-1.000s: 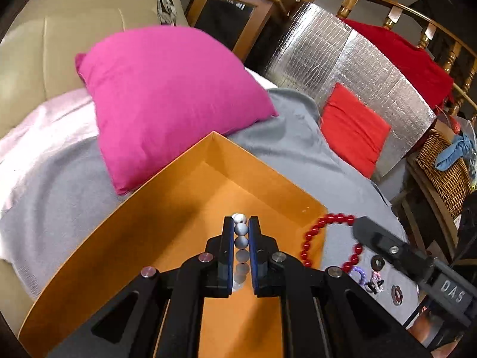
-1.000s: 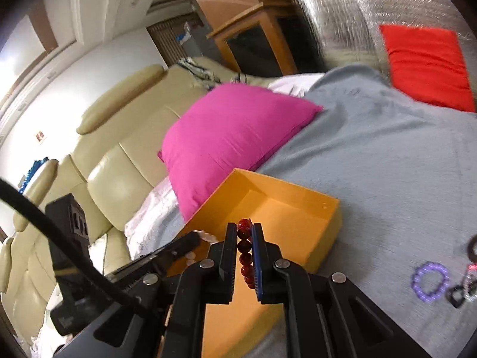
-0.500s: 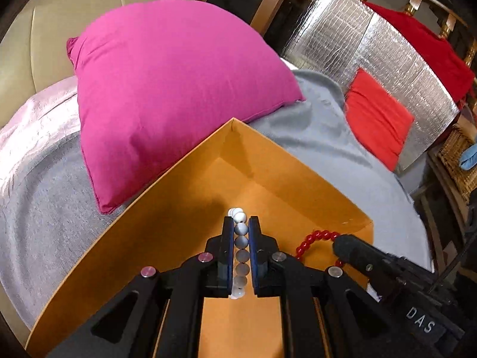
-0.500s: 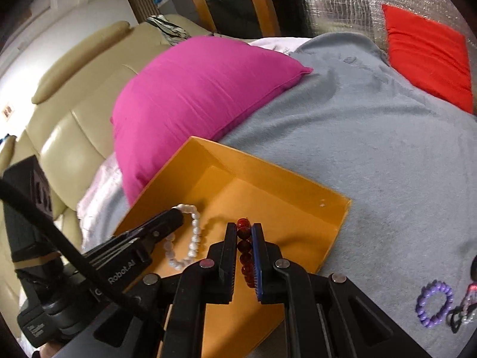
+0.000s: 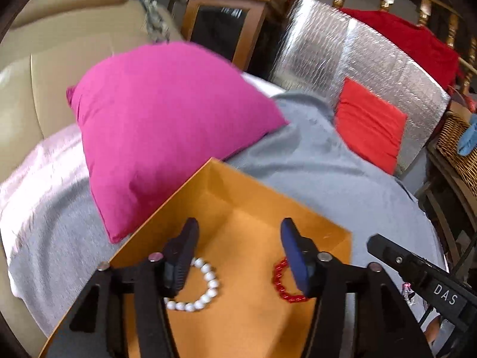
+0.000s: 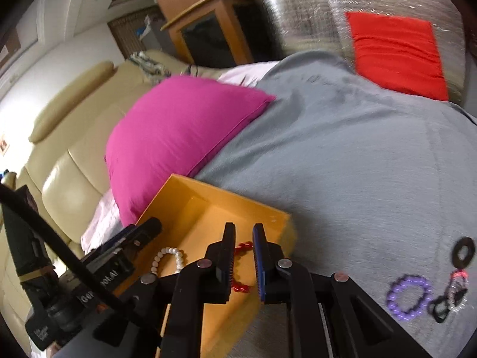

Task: Organize jewelry
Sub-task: 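Open both tools to drop the bracelets into the orange box, then move the right tool to the metal bangle and grasp it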

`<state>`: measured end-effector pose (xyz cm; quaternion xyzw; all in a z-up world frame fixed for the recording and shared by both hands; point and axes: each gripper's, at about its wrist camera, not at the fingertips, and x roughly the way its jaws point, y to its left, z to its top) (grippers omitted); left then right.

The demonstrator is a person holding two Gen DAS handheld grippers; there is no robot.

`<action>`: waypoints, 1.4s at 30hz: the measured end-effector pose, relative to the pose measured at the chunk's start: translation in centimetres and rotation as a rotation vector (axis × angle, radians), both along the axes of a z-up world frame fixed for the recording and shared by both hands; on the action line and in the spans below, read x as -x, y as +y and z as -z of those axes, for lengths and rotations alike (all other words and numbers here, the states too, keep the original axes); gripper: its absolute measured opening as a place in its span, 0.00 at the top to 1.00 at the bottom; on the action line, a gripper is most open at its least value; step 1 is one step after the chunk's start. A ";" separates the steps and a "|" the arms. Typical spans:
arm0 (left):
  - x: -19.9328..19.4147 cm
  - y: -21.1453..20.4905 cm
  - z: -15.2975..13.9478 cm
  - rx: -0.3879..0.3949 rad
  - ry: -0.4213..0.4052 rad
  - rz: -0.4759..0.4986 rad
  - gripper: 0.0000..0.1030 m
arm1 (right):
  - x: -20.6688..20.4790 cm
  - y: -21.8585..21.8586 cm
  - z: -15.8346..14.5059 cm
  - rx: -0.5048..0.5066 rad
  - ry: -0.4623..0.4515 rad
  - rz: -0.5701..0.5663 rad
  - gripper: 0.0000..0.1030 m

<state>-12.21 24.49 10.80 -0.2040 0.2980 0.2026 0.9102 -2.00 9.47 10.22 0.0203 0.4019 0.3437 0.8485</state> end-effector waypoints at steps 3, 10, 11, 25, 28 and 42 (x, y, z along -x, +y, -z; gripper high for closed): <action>0.4 -2.1 -1.8 -0.083 -0.038 0.015 0.37 | 0.7 -3.2 -0.8 -0.017 -0.032 0.038 0.63; -0.2 -7.7 -4.2 -0.175 -0.096 0.121 0.33 | 1.9 -13.6 -0.7 -0.013 -0.052 0.161 0.54; -0.4 -8.7 -4.3 -0.180 -0.097 0.145 0.33 | 2.0 -15.0 -0.7 -0.007 -0.054 0.178 0.54; -4.8 -19.5 -1.3 -0.170 0.006 0.438 0.32 | 0.9 -36.7 3.5 -0.105 0.094 0.536 0.54; -6.0 -21.2 0.0 -0.144 0.047 0.477 0.32 | -0.3 -40.1 4.9 -0.126 0.159 0.616 0.55; -9.1 -25.8 4.4 -0.135 0.179 0.598 0.32 | -5.2 -42.4 9.6 -0.095 0.286 0.690 0.87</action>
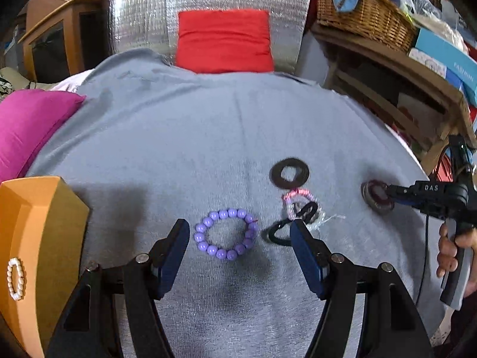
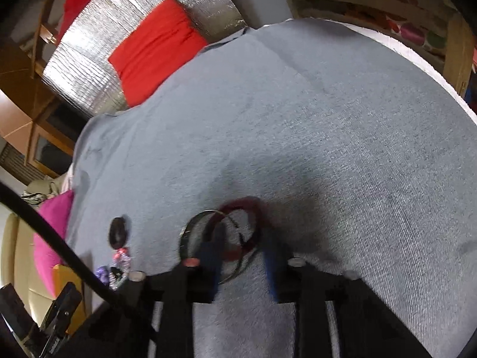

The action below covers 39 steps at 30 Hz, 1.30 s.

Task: Organize jewelry
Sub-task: 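Move the right tool to the metal bangle and grasp it, then grasp the purple bead bracelet with the left tool while the right tool lifts the bangle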

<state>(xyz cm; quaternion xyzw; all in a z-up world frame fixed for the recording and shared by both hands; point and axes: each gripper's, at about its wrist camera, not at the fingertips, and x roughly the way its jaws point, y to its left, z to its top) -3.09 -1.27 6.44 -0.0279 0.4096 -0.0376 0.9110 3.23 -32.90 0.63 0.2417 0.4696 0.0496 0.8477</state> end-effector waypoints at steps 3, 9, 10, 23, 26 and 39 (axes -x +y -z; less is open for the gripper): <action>-0.3 0.1 0.8 -0.002 0.027 -0.007 0.32 | 0.3 -0.5 -0.1 -0.013 0.003 0.025 0.90; -0.7 -0.4 1.4 0.029 0.043 0.011 0.32 | 1.5 -1.1 -1.6 -0.051 -0.038 -0.001 0.93; -0.7 -0.5 1.4 0.028 0.042 0.017 0.32 | 1.7 -1.2 -1.9 -0.063 -0.041 -0.007 0.93; -1.0 2.4 2.5 -0.029 0.095 -0.043 0.32 | 3.6 -0.2 -3.0 -0.194 -0.049 -0.105 0.93; -1.3 3.1 3.1 -0.043 0.124 -0.062 0.32 | 3.5 1.9 -2.4 -0.172 -0.016 -0.162 0.93; -2.6 2.4 4.1 0.032 0.118 -0.048 0.26 | 3.3 5.8 -1.0 0.044 0.061 -0.241 0.76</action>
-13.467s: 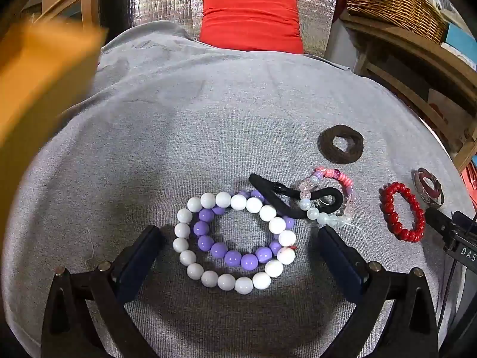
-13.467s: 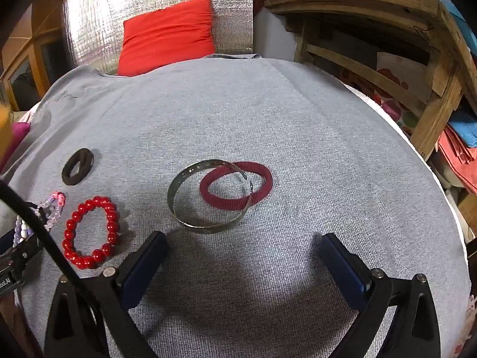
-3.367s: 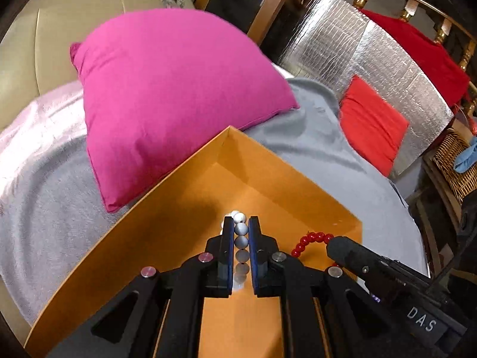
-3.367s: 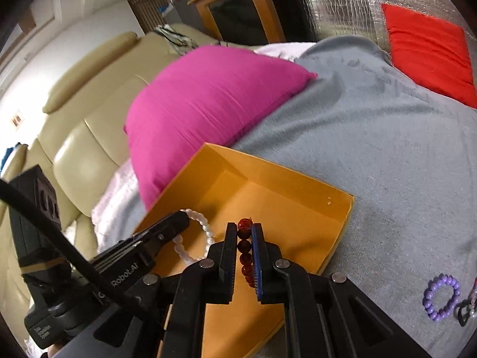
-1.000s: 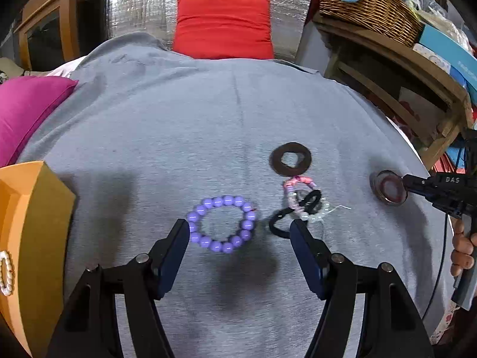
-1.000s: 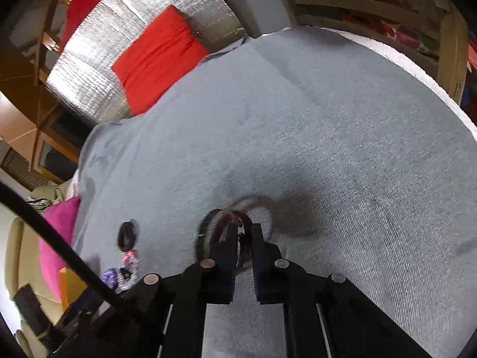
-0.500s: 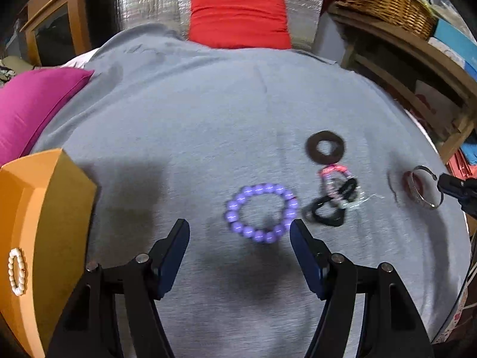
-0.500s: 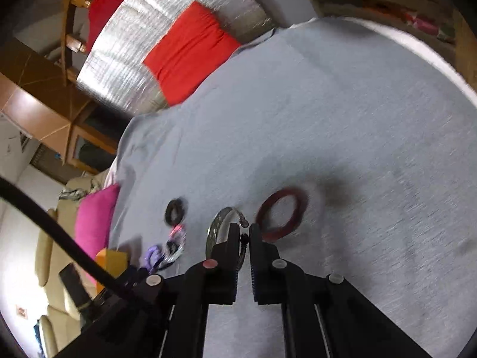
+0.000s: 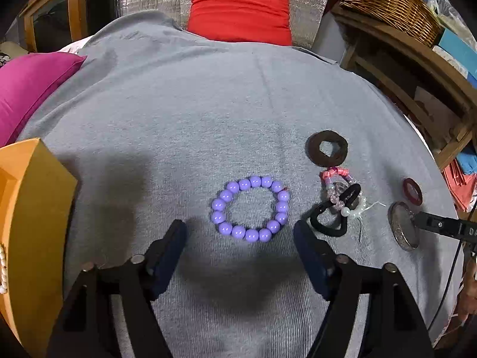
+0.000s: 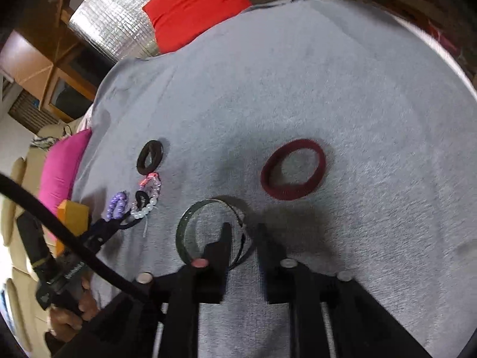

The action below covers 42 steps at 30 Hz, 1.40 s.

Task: Organize jewelry
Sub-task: 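Grasp the purple bead bracelet with the left tool while the right tool lifts the bangle, then carry the bangle and purple bracelet over the orange box and open both tools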

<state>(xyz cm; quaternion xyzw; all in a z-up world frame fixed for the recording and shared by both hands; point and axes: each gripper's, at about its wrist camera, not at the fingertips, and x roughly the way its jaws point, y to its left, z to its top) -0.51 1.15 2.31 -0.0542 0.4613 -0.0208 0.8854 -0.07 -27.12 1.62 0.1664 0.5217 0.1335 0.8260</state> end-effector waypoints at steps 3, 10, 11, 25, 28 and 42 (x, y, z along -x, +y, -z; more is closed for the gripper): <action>-0.3 -0.1 0.3 -0.020 -0.014 -0.008 0.26 | 0.2 1.0 0.1 0.058 -0.035 -0.031 0.75; 0.2 -0.6 0.3 -0.027 -0.080 0.037 0.71 | 0.8 3.8 -0.1 0.245 -0.154 -0.096 0.96; 0.2 -0.4 0.2 -0.010 -0.081 0.041 0.82 | 1.0 4.0 -0.3 0.251 -0.167 -0.099 0.97; 3.0 0.7 -4.4 0.072 -0.193 0.030 0.91 | 3.0 4.4 -5.0 0.137 -0.347 -0.095 0.96; 4.4 0.7 -5.9 0.084 -0.230 0.031 0.91 | 3.4 4.9 -5.5 0.118 -0.366 -0.098 0.96; 19.0 10.6 -15.5 0.075 -0.379 -0.185 0.91 | 8.9 15.9 -10.3 0.048 -0.483 -0.303 0.96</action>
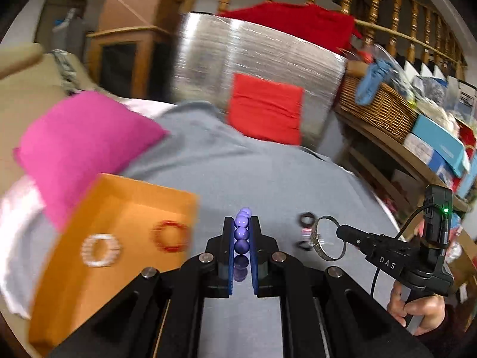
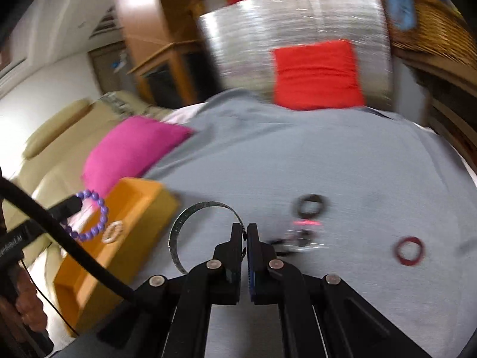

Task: Organize jewelry
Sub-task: 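Carry the bangle and purple bracelet over the orange box and open both tools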

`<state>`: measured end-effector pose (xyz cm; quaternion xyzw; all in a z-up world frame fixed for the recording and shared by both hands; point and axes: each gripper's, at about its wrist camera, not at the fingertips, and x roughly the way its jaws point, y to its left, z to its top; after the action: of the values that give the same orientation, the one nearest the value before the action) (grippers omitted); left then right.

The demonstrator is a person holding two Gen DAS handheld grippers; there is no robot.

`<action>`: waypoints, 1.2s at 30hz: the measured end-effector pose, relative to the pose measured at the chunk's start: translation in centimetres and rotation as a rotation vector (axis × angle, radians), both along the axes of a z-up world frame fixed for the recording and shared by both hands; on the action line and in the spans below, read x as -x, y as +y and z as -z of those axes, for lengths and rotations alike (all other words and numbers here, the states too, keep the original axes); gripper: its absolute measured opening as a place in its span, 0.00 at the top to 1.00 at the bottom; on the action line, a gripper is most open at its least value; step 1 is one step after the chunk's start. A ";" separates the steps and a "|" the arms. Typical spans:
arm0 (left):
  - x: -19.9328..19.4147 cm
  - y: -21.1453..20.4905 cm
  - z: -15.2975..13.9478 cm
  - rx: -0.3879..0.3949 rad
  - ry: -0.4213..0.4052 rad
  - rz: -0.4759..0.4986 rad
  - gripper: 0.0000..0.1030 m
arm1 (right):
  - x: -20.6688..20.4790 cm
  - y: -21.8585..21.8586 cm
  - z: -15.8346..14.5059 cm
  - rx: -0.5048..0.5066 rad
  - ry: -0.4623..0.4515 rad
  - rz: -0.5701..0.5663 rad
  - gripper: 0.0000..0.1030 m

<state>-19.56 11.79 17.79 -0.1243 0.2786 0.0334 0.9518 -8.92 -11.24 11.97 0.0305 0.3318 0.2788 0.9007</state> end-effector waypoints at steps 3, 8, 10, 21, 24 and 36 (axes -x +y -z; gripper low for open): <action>2.5 3.7 -0.4 -0.015 0.011 -0.071 0.91 | 1.8 5.5 -1.5 0.004 -0.007 -0.099 0.96; 4.5 8.7 2.3 0.043 0.089 -0.159 0.91 | 4.5 14.0 -2.6 0.094 -0.006 -0.237 0.96; 4.5 10.1 4.0 0.075 0.126 -0.182 0.91 | 5.2 17.2 -2.4 0.150 -0.002 -0.279 0.96; 2.8 13.8 11.9 0.191 0.309 -0.271 0.91 | 2.4 28.2 3.8 0.470 0.161 -0.377 0.96; 2.3 14.3 12.8 0.213 0.336 -0.278 0.91 | 1.7 30.1 5.5 0.548 0.200 -0.400 0.96; -1.3 16.2 14.9 0.143 0.428 -0.314 0.91 | -1.6 32.3 8.9 0.620 0.288 -0.328 0.95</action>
<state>-18.21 28.02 2.92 -0.2227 0.4522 0.1861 0.8434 -7.29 21.02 3.09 -0.2581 0.5239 0.2988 0.7548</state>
